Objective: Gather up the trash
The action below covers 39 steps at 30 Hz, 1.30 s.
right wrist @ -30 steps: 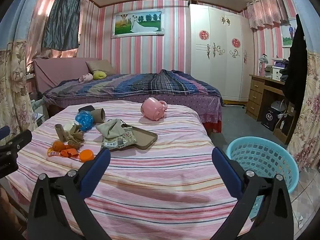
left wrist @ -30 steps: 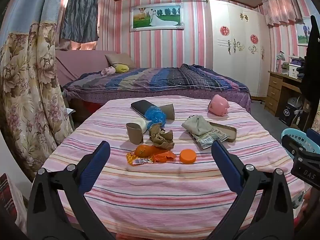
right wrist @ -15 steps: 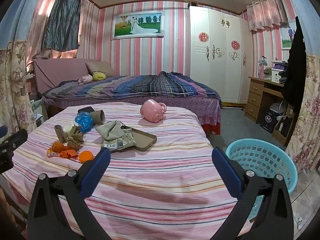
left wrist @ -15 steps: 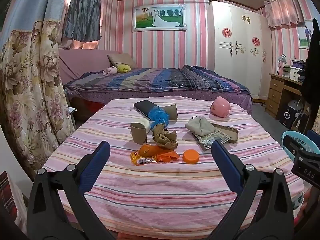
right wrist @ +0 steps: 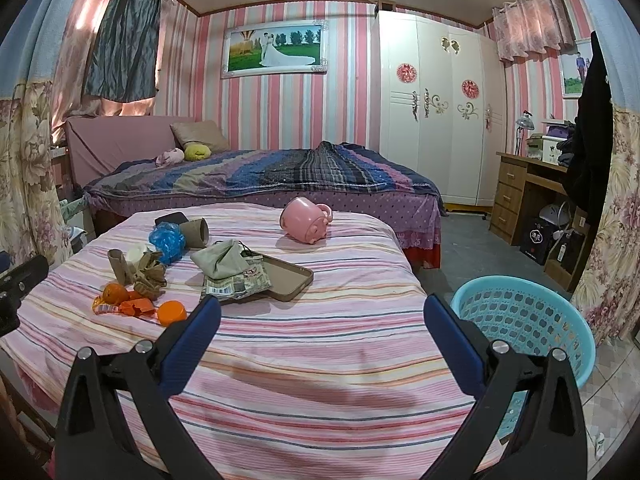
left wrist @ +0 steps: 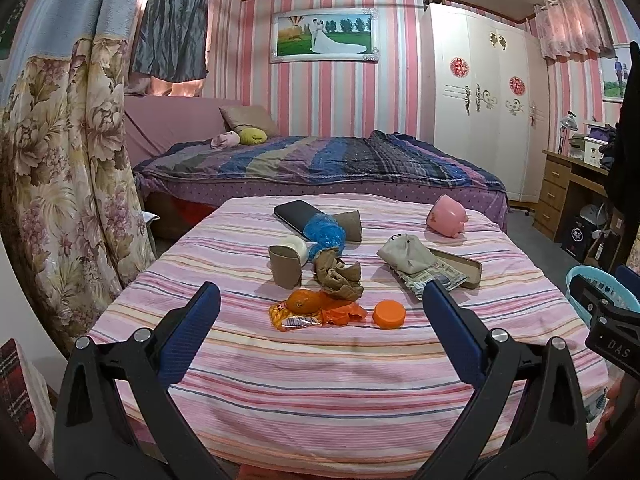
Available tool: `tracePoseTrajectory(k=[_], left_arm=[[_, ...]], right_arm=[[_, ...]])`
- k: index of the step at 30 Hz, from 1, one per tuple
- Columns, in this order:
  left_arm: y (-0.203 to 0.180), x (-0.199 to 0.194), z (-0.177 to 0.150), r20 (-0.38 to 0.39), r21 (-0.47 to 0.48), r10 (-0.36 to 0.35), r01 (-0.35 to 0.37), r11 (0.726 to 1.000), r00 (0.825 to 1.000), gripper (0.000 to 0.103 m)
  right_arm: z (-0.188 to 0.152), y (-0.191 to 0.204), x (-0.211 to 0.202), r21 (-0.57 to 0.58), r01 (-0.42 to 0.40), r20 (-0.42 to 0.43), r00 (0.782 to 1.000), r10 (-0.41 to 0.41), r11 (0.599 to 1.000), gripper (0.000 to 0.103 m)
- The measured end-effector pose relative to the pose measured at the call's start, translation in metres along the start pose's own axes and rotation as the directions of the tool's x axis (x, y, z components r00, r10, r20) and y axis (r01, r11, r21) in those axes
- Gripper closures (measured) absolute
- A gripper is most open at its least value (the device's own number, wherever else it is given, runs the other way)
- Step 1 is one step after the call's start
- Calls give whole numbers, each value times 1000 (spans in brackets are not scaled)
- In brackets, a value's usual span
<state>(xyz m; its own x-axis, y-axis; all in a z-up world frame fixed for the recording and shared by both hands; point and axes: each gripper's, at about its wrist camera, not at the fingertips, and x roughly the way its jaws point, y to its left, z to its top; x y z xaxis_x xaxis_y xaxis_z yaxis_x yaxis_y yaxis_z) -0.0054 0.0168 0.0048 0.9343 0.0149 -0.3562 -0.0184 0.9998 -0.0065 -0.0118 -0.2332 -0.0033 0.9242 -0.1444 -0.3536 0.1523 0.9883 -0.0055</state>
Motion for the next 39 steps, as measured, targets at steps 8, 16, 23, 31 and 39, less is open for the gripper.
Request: tracePoseTrajectory(k=[8,16,23,31,39], left_arm=[[6,-6,3,9,-17,4,-4,1000,1000,5],[4,-9,3,13,-17,0,0,1000,1000,5],[2,-10,3,10,-16,-2,3,1000,1000,5],[-1,-9,5,6,-10,-3,3,1000,1000,5],[-3,-9,5,5,-11,-3,3,1000,1000,5]], right_arm=[[3,-1,-4,-1,6,7,1000,-6,1000,4],[4,-6,-7,8,12,15,1000,-12,1000,4],[5,-7,-7,11,10,17,1000,-10,1000,4],[7,-10,-8,14,13,14,1000,-13,1000,4],[6,-10,-8,14,14,13,1000,-14,1000,4]])
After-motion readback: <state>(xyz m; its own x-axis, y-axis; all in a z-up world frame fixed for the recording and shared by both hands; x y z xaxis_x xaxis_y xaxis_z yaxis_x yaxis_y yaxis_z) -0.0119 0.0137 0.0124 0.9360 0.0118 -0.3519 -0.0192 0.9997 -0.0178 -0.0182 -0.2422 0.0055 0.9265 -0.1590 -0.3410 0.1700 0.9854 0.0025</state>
